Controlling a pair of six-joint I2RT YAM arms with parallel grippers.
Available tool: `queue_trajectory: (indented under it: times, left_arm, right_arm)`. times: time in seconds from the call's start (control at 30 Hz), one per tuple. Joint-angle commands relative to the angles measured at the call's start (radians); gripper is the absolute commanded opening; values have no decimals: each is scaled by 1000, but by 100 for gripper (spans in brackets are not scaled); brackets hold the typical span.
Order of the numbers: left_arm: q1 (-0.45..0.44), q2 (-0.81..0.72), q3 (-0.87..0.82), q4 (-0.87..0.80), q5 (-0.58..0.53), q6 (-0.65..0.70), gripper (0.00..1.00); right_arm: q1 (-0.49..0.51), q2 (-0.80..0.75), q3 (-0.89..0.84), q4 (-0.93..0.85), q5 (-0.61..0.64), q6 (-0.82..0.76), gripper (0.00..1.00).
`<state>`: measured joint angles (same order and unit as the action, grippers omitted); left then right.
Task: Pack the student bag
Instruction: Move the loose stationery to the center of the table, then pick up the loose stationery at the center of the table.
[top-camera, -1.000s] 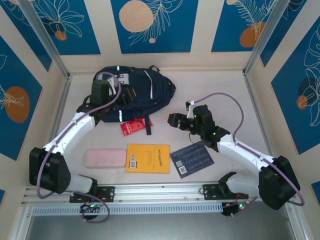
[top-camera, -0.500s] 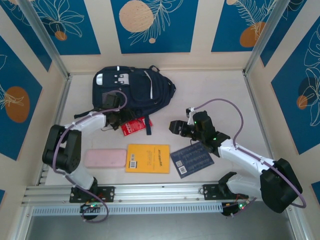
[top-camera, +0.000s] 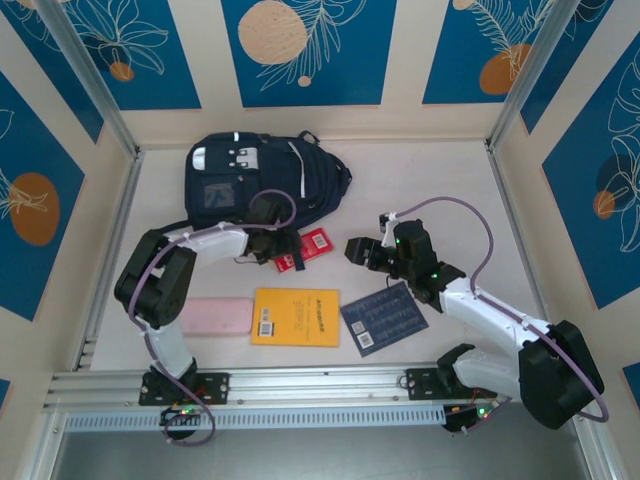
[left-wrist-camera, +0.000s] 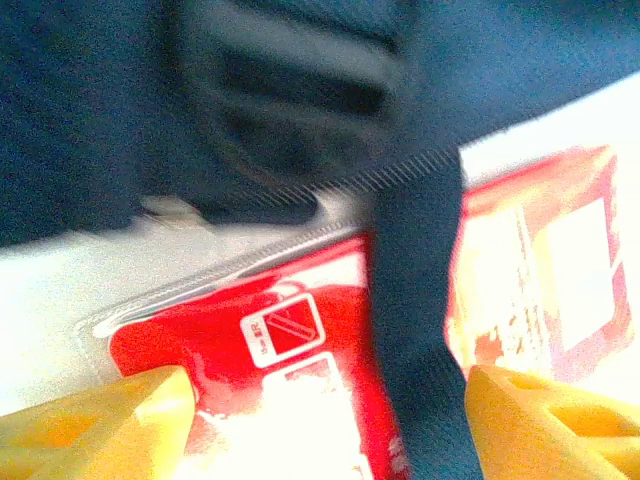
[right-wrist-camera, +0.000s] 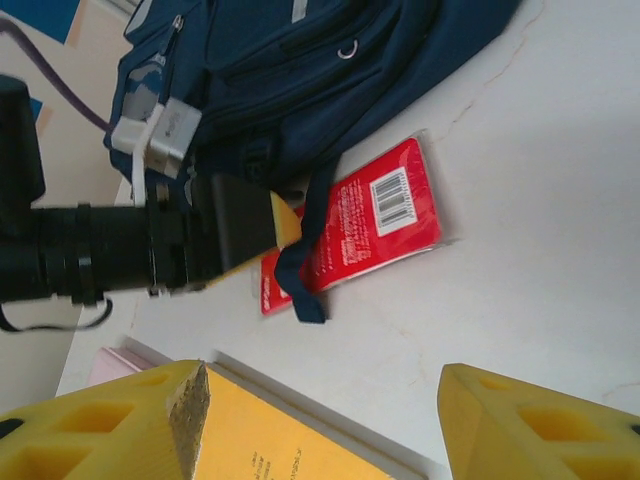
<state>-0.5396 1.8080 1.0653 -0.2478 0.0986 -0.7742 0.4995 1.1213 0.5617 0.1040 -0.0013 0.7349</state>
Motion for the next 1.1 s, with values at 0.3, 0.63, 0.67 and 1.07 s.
queue_trajectory:
  times: [0.3,0.63,0.67,1.07]
  left_arm:
    - [-135,71,-26,-44,65,121,67]
    - [-132,53,-60,6,130,184,64]
    - [-132,51,-67,20,144,185,64]
    - [-128,50,-85,48,174,196,64]
  right_arm:
    - [-168,134,59,-62,-168,-38,63]
    - [-212,500,316,-188,-350,-122,64]
    - [-217,536,342,-207,-353,-130,64]
    - [-254,789,496,-316,-462,-213,64]
